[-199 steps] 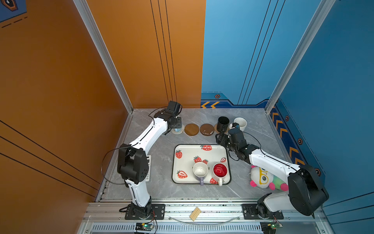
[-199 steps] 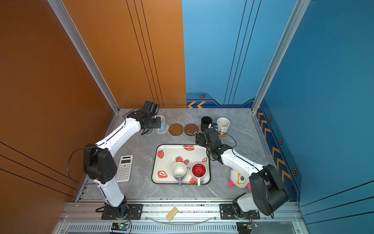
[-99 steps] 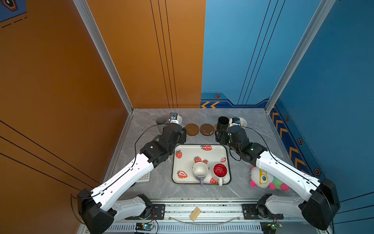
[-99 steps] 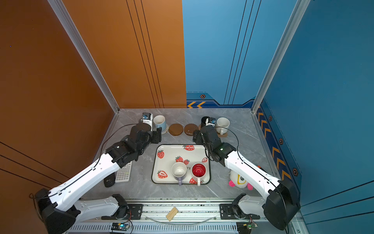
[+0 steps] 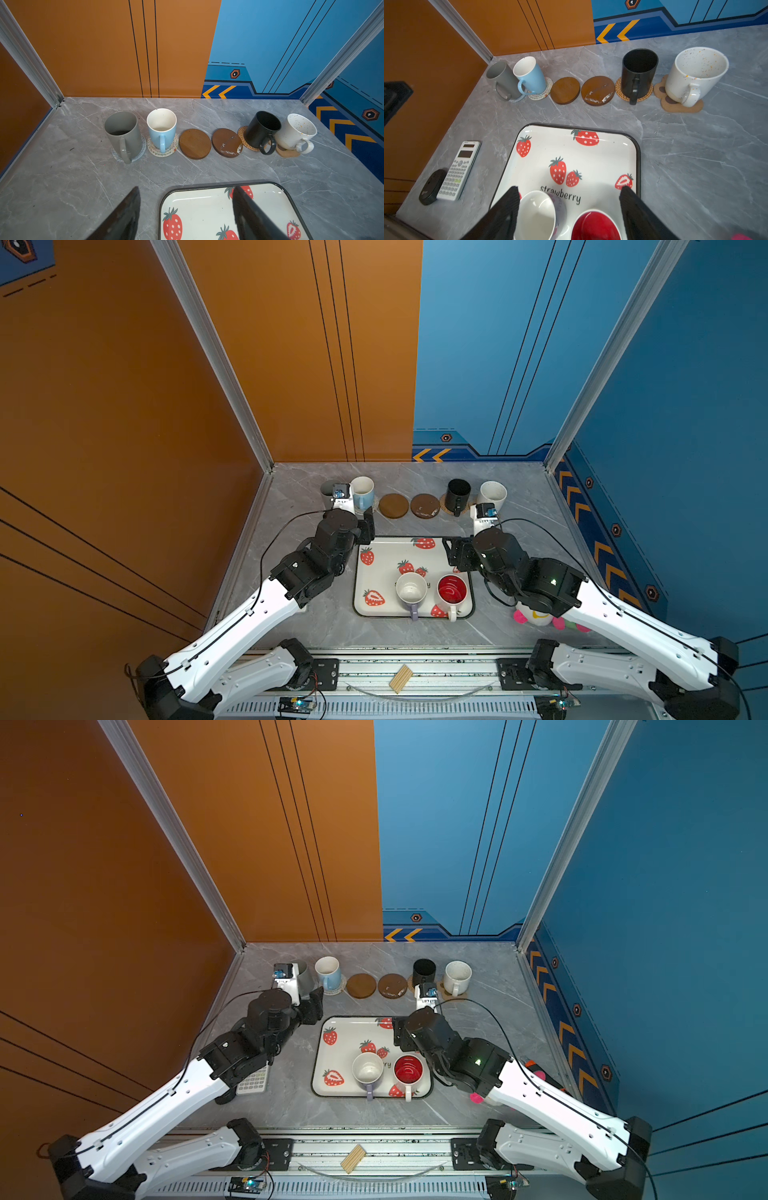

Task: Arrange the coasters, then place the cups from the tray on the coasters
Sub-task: 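Raise the left gripper away while the right moves over the red mug, then lower the right gripper onto the rim of the red-lined white mug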

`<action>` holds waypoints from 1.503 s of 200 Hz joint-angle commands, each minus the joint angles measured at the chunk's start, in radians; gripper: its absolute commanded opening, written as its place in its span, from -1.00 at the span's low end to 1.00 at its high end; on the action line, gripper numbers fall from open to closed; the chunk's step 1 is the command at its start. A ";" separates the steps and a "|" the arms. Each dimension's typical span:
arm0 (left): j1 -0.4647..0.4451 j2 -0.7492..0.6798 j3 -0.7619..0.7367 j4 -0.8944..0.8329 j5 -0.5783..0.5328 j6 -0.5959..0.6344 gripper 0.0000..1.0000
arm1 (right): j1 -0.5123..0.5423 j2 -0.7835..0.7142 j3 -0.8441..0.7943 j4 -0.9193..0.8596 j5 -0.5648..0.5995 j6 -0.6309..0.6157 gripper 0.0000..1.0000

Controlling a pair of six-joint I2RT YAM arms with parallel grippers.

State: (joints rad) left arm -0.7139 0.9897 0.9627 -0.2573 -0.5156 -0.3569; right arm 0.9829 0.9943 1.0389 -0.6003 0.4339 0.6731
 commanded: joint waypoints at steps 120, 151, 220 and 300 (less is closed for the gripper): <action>-0.004 0.064 -0.006 0.017 0.043 -0.038 0.43 | 0.368 0.045 -0.168 -0.381 0.102 0.542 0.39; -0.003 0.085 -0.004 0.026 0.061 -0.041 0.43 | 0.404 0.023 -0.216 -0.396 0.101 0.629 0.36; -0.002 0.119 0.008 0.032 0.083 -0.050 0.43 | 0.420 0.054 -0.276 -0.326 0.076 0.652 0.36; 0.001 0.134 0.007 0.040 0.086 -0.050 0.43 | 0.325 0.095 -0.361 -0.112 -0.061 0.554 0.29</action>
State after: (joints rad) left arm -0.7147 1.1107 0.9504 -0.2333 -0.4438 -0.3935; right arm 1.3323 1.0622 0.6971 -0.7895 0.4221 1.2789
